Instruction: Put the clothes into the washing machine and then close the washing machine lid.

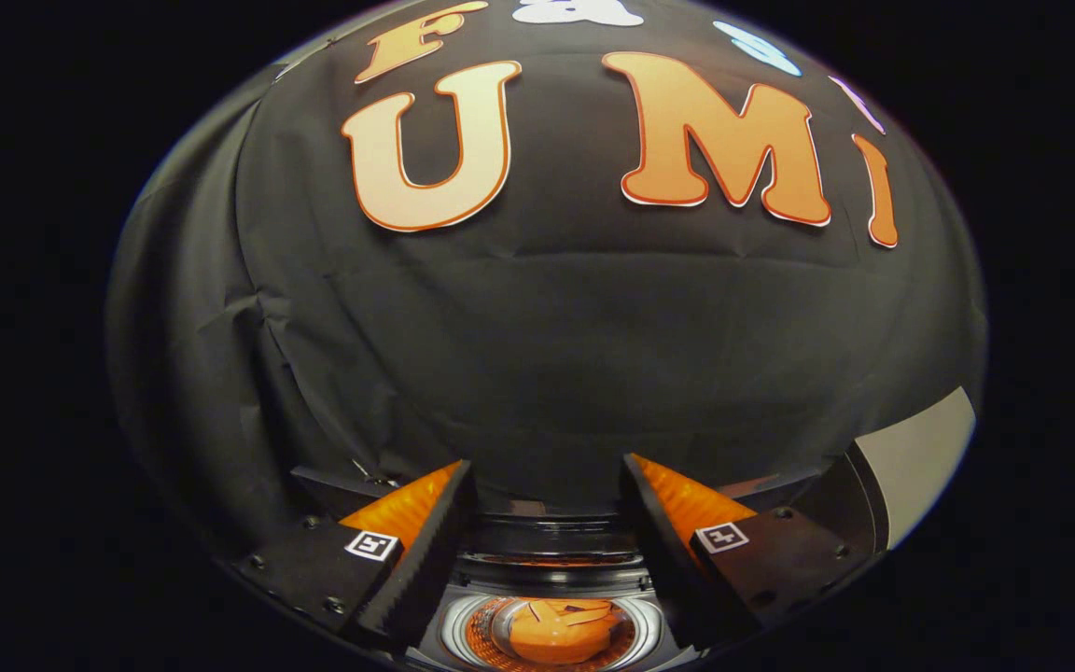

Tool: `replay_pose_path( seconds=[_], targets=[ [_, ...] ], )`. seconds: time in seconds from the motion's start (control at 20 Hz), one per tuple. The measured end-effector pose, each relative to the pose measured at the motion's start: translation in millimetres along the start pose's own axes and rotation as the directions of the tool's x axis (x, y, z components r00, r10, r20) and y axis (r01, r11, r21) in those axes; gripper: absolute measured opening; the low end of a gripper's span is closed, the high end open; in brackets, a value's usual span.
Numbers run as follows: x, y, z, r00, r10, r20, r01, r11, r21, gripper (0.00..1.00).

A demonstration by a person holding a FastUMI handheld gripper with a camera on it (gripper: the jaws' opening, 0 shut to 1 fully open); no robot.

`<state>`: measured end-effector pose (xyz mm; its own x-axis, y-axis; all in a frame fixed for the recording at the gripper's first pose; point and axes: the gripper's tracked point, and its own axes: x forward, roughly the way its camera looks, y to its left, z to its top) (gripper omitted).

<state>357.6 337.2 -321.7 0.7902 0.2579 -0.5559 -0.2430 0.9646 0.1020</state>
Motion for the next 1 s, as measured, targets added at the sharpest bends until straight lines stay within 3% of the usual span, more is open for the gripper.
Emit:
replay_pose_path(
  seconds=[1.0],
  targets=[
    [-69, 10, -45, 0.992, 0.024, 0.127, -0.021, 0.999, -0.027, 0.99]
  ],
)
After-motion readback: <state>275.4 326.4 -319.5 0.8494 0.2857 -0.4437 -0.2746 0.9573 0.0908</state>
